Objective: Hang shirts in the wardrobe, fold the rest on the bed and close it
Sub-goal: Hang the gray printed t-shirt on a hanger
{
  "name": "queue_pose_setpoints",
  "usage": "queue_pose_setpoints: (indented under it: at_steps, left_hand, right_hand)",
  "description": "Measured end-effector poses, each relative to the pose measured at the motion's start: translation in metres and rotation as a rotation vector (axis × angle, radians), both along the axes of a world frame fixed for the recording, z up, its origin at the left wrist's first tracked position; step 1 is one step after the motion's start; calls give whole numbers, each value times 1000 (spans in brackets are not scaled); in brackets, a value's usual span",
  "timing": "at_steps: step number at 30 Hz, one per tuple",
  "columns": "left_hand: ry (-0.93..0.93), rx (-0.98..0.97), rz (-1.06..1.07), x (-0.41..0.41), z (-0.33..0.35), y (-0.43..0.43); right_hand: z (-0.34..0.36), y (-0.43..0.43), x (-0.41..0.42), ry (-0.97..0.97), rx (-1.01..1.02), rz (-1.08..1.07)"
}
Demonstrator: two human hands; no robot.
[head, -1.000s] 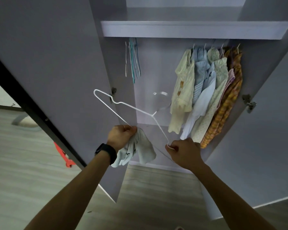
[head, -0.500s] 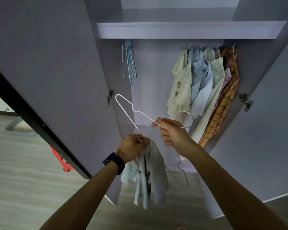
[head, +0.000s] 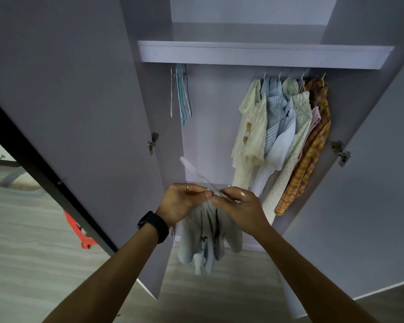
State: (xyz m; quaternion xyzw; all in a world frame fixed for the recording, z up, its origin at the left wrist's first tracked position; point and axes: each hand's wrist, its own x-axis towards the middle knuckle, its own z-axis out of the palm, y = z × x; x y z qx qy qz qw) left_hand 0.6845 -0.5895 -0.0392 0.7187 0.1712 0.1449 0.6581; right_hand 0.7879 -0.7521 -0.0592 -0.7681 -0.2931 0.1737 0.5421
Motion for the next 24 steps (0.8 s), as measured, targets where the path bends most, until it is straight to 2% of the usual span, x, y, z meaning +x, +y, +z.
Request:
queue_pose_setpoints:
  at_steps: [2, 5, 8, 10, 13, 18, 21, 24]
  left_hand:
    - [14, 80, 51, -6, -4, 2]
    - [74, 284, 187, -16, -11, 5]
    - [128, 351, 282, -24, -15, 18]
    - [236, 378, 293, -31, -19, 32]
    - [399, 361, 236, -39, -24, 46]
    - [405, 247, 54, -34, -17, 47]
    - [488, 351, -96, -26, -12, 49]
    - [568, 511, -122, -23, -3, 57]
  right_hand:
    - [1, 2, 2, -23, 23, -14]
    - [1, 1, 9, 58, 108, -124]
    - [4, -4, 24, 110, 175, -213]
    - [4, -9, 33, 87, 194, -257]
    - [-1, -20, 46, 72, 178, -339]
    - [-19, -29, 50, 44, 46, -384]
    - [-27, -31, 52, 73, 14, -425]
    - [-32, -38, 56, 103, -27, -436]
